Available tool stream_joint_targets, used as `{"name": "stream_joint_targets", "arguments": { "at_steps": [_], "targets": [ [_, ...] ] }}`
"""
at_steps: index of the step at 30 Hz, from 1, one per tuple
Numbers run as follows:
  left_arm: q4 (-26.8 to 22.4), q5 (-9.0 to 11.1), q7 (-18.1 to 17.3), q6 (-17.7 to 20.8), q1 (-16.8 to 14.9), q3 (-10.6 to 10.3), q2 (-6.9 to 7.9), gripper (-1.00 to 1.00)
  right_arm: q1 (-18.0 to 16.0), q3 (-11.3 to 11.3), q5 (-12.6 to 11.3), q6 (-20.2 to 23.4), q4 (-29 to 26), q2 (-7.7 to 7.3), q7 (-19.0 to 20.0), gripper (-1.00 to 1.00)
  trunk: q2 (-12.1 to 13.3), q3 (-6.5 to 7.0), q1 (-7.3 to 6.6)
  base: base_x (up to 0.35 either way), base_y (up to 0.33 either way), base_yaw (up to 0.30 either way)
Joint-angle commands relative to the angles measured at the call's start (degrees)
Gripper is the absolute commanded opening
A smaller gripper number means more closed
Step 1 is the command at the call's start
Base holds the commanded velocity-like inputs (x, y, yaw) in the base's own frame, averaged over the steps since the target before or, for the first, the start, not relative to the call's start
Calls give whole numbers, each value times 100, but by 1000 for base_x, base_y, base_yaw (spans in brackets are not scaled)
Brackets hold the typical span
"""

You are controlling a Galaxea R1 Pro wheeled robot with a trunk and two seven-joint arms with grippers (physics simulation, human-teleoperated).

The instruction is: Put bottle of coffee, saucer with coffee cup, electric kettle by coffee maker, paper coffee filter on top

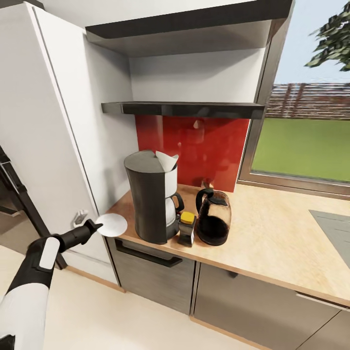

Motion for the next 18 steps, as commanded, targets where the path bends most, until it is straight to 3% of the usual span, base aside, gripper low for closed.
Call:
{"name": "stream_joint_targets", "arguments": {
  "at_steps": [1,10,18],
  "targets": [
    [-7,22,63,31,-6,19,-23,-100,-4,-50,45,-16,3,0,14,100,-13,-13,3,0,0,0],
    [37,62,90,146,128,83,39,-100,-4,-61,63,-7,-48,38,9,100,-13,-13,3,0,0,0],
    [-27,197,108,290,375,340,31,-100,-4,-58,61,-7,-47,42,13,100,-13,-13,3,0,0,0]
  ]
}}
